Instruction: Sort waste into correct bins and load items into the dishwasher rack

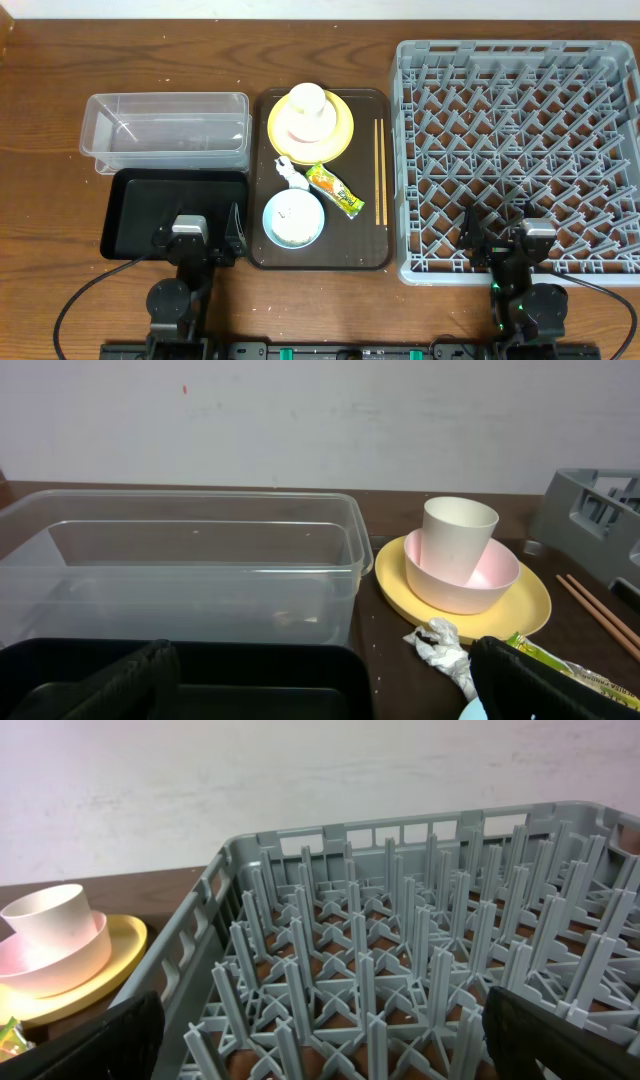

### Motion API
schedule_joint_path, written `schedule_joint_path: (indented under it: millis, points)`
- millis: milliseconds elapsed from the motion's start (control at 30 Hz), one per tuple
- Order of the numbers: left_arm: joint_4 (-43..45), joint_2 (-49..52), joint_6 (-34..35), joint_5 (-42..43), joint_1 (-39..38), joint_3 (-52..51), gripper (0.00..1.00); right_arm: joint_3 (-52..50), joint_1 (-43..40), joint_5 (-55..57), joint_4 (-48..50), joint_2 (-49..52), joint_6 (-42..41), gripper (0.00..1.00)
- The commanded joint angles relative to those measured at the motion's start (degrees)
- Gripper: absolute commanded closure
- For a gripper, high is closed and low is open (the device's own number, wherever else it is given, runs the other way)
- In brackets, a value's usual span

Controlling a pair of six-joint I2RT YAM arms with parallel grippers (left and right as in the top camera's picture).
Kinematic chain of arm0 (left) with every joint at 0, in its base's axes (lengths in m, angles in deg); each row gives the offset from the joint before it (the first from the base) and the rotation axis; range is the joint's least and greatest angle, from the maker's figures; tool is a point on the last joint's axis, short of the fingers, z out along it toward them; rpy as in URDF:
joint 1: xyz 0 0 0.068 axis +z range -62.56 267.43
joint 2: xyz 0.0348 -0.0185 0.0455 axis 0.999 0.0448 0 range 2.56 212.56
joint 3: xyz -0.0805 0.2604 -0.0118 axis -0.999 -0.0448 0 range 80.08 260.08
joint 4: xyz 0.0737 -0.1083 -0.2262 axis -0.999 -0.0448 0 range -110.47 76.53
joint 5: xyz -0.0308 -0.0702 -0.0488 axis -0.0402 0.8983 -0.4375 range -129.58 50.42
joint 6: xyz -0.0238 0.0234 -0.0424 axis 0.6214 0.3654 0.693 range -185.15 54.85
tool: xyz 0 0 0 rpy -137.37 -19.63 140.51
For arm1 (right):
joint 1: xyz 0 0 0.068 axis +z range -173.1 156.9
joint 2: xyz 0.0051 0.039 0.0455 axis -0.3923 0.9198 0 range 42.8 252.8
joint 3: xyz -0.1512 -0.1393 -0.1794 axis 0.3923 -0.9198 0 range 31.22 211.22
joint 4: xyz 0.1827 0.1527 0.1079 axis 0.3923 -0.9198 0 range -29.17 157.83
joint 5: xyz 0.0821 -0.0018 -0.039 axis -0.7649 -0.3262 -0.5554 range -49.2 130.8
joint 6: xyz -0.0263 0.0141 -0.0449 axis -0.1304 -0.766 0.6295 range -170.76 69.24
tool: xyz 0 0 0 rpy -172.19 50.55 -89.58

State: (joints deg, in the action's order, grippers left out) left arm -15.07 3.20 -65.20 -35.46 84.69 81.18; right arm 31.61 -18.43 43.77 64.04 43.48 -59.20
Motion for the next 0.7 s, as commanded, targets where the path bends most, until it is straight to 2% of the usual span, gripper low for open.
schedule_joint_path:
  millis: [0, 300, 433, 533, 667]
  points:
    - [-1.97, 0.02, -0.76, 1.42, -0.2, -0.87, 0.05, -0.07, -0.37, -0.02, -0.24, -0.35, 0.83, 0.01]
    - [-1.79, 0.02, -0.74, 1.55, -0.2, -0.81, 0.05, -0.07, -0.37, -0.02, -0.24, -0.35, 0.83, 0.01]
    - [-1.77, 0.02, -0.72, 4.35, -0.2, -0.33, 0.05, -0.07, -0.37, -0.02, -0.24, -0.35, 0.83, 0.01]
    - [-2.34, 0.02, 2.86, 8.41, -0.2, 1.01, 0.05, -0.07, -0.37, -0.02, -0.24, -0.35, 0.81, 0.01]
    - [-3.37, 0.81, 8.44, 9.01, -0.2, 4.24, 0.05, -0.07, -0.37, -0.02, -0.24, -0.35, 0.83, 0.01]
